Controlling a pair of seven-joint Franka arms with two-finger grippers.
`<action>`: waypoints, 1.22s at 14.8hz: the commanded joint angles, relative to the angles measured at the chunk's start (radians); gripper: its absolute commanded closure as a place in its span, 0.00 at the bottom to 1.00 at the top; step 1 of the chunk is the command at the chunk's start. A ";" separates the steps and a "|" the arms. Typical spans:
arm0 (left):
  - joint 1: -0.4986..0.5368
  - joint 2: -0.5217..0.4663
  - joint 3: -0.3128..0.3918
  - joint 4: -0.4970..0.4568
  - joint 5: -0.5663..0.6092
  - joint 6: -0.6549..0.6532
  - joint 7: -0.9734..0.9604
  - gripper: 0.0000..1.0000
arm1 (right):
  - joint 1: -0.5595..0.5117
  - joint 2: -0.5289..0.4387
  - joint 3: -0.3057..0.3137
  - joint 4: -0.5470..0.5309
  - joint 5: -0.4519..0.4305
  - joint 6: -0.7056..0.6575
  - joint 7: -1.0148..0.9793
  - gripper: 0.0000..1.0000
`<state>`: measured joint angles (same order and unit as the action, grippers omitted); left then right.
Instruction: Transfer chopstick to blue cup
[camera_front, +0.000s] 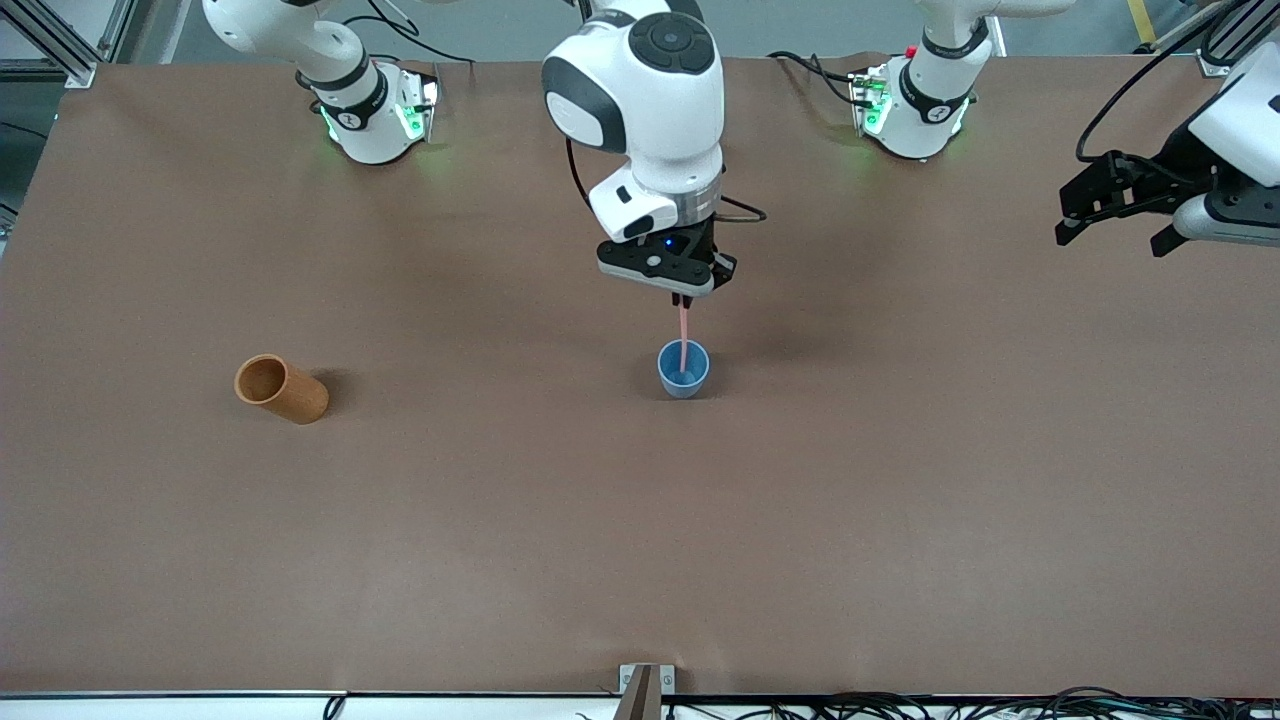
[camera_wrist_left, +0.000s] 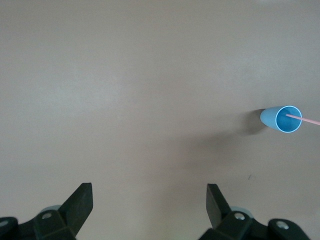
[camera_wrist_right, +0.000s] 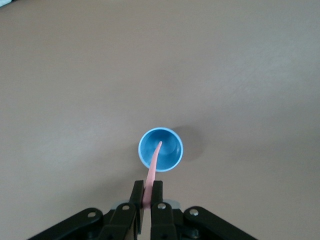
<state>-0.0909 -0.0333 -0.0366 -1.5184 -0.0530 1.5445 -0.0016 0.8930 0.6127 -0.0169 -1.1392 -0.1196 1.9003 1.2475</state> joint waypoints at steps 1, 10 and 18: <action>0.005 0.021 -0.002 0.037 -0.007 -0.026 0.017 0.00 | 0.017 0.007 -0.005 -0.037 -0.087 0.003 0.015 0.93; 0.005 0.033 -0.002 0.058 -0.007 -0.026 0.015 0.00 | -0.002 0.009 0.000 -0.033 -0.101 0.020 0.009 0.10; 0.007 0.032 -0.002 0.058 -0.005 -0.026 0.015 0.00 | -0.230 -0.229 -0.003 -0.103 0.080 -0.119 -0.290 0.06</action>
<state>-0.0907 -0.0140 -0.0365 -1.4936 -0.0530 1.5443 -0.0012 0.7428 0.5140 -0.0358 -1.1383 -0.0832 1.8378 1.0678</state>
